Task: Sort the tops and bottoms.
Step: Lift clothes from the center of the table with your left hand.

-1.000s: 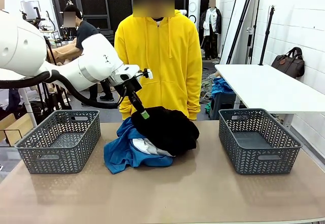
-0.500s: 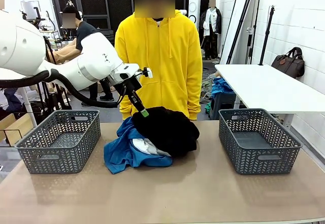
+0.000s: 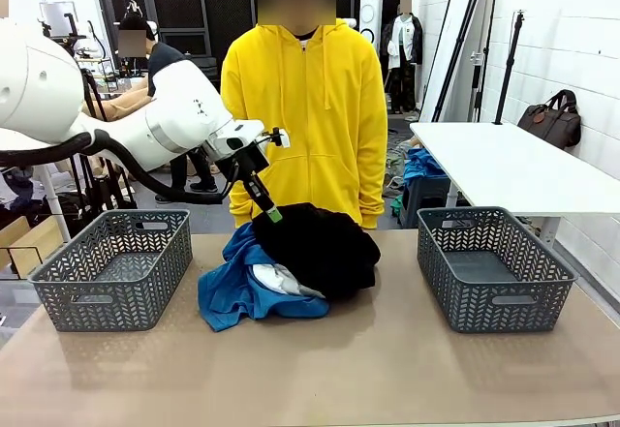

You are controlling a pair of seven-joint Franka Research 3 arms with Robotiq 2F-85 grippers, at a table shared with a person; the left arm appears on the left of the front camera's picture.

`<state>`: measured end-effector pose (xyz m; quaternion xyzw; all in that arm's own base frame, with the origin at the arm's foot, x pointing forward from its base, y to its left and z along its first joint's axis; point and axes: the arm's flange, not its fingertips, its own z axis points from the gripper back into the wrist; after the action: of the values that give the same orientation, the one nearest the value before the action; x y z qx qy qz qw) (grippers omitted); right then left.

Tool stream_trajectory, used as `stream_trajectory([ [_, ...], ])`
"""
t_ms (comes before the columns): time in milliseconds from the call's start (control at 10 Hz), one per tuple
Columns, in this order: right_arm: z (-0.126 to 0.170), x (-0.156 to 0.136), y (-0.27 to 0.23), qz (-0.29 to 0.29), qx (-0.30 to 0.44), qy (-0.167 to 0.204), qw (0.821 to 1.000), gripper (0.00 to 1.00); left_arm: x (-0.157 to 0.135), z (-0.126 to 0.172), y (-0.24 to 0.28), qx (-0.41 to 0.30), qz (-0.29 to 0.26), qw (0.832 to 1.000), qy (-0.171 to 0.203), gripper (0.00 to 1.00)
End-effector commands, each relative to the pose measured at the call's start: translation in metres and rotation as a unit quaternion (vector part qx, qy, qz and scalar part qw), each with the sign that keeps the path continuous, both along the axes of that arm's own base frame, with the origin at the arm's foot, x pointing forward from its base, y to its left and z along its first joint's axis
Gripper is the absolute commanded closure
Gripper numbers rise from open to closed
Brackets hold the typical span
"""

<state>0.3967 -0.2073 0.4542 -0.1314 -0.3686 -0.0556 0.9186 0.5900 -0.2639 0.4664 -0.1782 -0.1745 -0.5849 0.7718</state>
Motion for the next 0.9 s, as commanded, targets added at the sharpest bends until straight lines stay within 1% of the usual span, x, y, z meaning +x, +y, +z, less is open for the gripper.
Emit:
stream_trajectory([
  [0, 0.0, -0.001, 0.0, 0.001, 0.0, 0.006, 1.0, 0.0, -0.013, 0.013, 0.006, -0.02, -0.037, 0.999, 0.008, 1.0],
  [100, 0.0, -0.001, 0.0, 0.001, 0.0, 0.006, 1.0, 0.0, -0.02, 0.025, 0.002, -0.008, -0.041, 0.999, 0.003, 1.0],
  [200, 0.0, -0.001, 0.0, 0.001, 0.0, 0.006, 1.0, 0.0, -0.028, 0.044, -0.001, -0.005, -0.055, 0.998, -0.011, 1.0],
  [300, 0.0, -0.001, 0.0, 0.001, 0.0, 0.006, 1.0, 0.0, -0.04, 0.072, -0.008, 0.007, -0.065, 0.998, -0.027, 1.0],
  [600, 0.0, -0.001, 0.0, 0.001, 0.0, 0.006, 1.0, 0.0, -0.09, 0.161, -0.029, 0.051, -0.101, 0.987, -0.11, 1.0],
  [800, 0.0, -0.001, 0.0, 0.001, 0.0, 0.006, 1.0, 0.0, -0.123, 0.21, -0.048, 0.076, -0.094, 0.977, -0.177, 1.0],
])
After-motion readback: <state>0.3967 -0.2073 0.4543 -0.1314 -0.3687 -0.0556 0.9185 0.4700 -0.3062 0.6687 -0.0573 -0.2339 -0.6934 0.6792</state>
